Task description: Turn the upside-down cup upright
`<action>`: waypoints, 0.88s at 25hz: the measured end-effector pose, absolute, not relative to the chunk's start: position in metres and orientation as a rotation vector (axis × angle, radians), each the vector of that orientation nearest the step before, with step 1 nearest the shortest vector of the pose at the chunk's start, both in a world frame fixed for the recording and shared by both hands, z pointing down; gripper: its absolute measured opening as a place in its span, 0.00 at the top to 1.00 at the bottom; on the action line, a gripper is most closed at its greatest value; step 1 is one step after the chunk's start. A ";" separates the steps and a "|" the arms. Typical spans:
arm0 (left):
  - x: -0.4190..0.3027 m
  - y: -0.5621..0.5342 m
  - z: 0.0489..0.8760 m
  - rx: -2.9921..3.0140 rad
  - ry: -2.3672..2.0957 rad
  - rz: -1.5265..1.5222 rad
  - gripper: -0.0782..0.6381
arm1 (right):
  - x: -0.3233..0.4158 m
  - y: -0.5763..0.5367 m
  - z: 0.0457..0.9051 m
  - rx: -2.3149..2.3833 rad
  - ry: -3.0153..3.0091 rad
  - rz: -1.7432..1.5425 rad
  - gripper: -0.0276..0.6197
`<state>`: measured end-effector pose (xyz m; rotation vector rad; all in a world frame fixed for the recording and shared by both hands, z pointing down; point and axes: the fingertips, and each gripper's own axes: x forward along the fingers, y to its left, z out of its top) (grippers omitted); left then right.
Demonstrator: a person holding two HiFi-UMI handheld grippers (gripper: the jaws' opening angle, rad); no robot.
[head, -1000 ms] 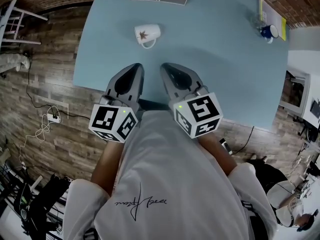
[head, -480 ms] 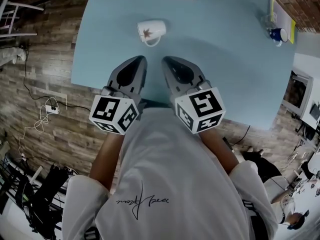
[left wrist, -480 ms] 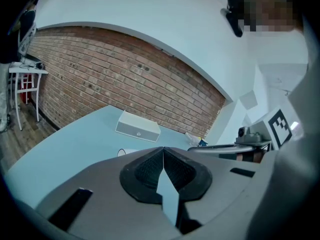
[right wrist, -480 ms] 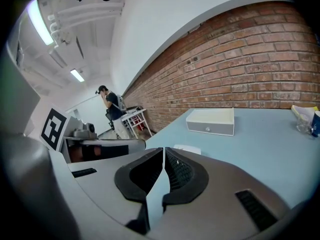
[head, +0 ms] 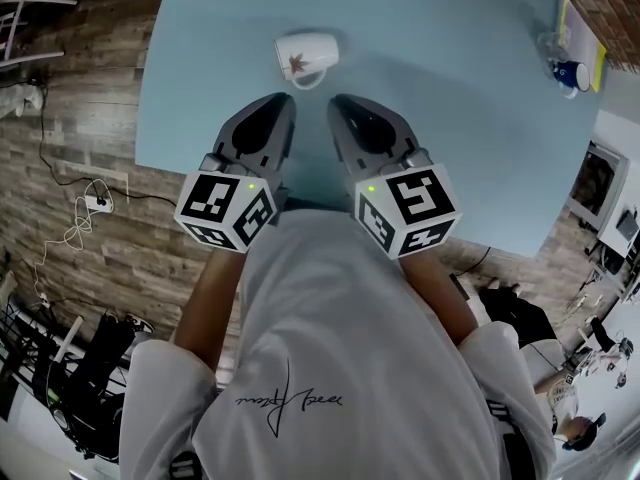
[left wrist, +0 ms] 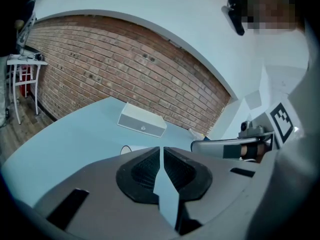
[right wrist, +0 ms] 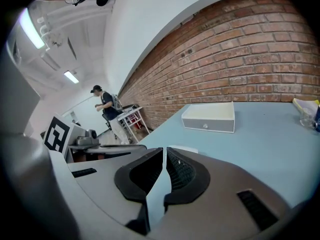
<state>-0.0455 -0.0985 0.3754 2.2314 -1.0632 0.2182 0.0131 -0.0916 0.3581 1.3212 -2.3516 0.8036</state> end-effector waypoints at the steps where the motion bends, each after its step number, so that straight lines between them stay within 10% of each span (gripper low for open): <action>1: -0.046 -0.101 0.378 2.226 -1.066 0.222 0.88 | 0.013 -0.094 0.360 1.321 -2.348 0.811 0.92; 22: -0.062 -0.122 0.422 2.071 -1.067 0.257 0.88 | 0.020 -0.112 0.391 1.290 -2.262 0.902 0.92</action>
